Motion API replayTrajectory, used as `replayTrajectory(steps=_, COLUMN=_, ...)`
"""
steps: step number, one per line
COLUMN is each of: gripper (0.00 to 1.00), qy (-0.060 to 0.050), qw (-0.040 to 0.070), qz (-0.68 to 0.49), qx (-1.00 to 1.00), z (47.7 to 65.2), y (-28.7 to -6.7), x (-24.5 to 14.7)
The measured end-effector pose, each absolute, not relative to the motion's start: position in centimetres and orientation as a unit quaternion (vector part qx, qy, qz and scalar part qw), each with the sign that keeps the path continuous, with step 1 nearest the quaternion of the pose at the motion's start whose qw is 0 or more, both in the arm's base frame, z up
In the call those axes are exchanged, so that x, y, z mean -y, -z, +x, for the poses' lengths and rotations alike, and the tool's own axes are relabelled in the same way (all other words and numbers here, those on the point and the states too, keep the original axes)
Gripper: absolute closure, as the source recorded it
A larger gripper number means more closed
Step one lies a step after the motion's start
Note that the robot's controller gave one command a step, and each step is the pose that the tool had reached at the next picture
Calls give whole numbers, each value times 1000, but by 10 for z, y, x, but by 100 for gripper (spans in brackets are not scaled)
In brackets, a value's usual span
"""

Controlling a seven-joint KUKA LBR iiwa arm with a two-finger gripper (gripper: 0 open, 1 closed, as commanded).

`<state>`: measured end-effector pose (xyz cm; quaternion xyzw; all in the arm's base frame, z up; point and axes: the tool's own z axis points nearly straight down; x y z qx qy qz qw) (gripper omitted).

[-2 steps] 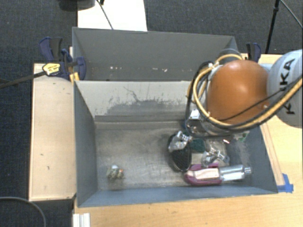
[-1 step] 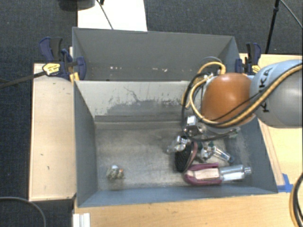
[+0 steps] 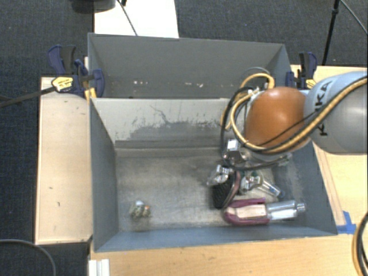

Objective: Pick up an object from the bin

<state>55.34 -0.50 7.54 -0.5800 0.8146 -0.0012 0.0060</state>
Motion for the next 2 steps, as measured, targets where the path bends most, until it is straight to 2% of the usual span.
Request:
replayTrajectory(steps=1, gripper=100, qy=2, qw=4, qz=-568, qx=-823, z=562, y=-193, x=-4)
replayTrajectory(steps=2, gripper=100, qy=1, qw=3, qz=-569, qx=-822, z=563, y=-233, x=1)
